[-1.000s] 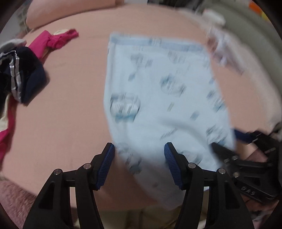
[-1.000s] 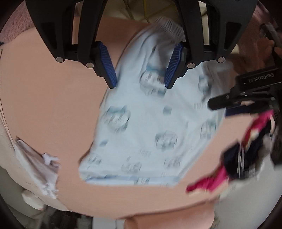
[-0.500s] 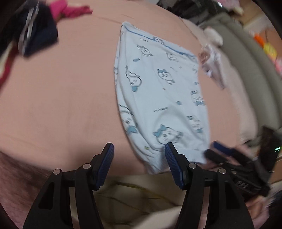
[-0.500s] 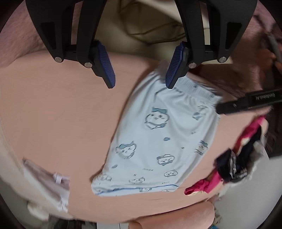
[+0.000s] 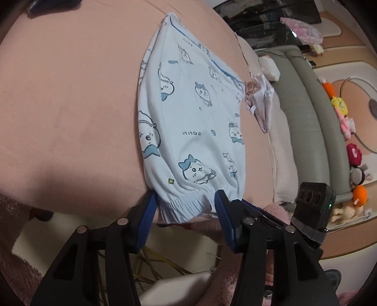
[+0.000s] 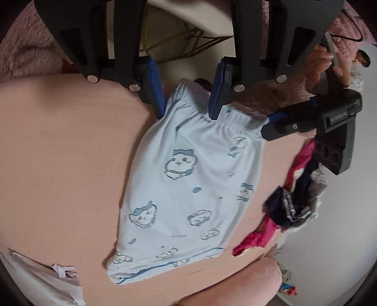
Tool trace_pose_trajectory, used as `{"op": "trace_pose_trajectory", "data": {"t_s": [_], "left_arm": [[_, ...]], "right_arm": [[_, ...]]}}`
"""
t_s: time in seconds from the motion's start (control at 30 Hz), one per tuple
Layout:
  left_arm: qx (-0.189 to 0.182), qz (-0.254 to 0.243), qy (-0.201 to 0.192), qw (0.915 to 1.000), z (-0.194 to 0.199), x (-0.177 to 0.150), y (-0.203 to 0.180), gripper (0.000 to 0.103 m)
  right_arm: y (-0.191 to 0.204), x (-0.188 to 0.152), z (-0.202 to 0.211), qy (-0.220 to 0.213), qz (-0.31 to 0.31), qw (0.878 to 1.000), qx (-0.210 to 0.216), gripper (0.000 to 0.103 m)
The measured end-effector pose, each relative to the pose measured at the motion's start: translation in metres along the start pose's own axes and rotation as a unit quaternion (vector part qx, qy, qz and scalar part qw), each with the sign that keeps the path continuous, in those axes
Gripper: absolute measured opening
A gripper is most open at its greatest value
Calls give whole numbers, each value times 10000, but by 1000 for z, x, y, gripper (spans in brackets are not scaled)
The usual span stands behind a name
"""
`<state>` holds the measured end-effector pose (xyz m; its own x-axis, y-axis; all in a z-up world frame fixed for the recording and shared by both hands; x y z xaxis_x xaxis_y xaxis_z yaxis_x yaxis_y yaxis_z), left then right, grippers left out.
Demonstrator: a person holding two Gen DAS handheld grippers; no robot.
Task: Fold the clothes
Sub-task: 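Grasp the elastic cuffs with both grippers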
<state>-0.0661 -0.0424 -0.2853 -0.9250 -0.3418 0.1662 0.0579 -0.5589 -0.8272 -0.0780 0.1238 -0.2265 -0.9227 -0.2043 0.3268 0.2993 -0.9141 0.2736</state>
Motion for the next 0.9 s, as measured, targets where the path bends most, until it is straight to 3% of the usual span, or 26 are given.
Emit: {"op": "trace_pose_trajectory", "data": {"t_s": [0.1, 0.33, 0.47, 0.5, 0.6, 0.67, 0.73, 0.83, 0.9], "left_arm": [[184, -55, -235, 9995, 5, 1, 1, 36], [340, -167, -30, 9993, -1, -6, 6, 39], [283, -140, -8, 9995, -4, -6, 6, 44], [332, -199, -12, 9993, -3, -6, 5, 44], [441, -365, -29, 9984, -1, -8, 1, 32], [467, -441, -39, 9979, 0, -9, 0, 32], [421, -381, -12, 9984, -1, -7, 3, 33], [353, -291, 29, 9990, -3, -5, 6, 35], [379, -314, -11, 9988, -3, -3, 5, 29]], "right_arm": [[3, -2, -4, 74, 19, 10000, 11, 40], [5, -4, -10, 214, -46, 9998, -21, 41], [9, -4, -12, 208, 67, 9997, -72, 47], [11, -4, -12, 210, 165, 9996, -110, 37], [14, -5, -9, 160, 306, 9993, -109, 27], [13, -6, -8, 155, 247, 9995, -85, 26], [10, -6, -10, 205, 99, 9997, -19, 30], [12, -3, -17, 203, 7, 9997, 166, 44], [17, -1, -20, 175, 265, 9995, 33, 46]]}}
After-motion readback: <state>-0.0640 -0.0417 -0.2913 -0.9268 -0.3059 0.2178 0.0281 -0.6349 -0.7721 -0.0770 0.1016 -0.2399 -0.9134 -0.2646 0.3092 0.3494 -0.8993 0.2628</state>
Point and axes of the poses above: each gripper's, at about its wrist camera, not at the fingertips, and z roughly against the way its jaws point, y to its left, x to its top, the point moved 10 cm from there along -z, roughly the way its jaws point, and after that the axes turned 10 degrees about -x, right-handed, at the moved point
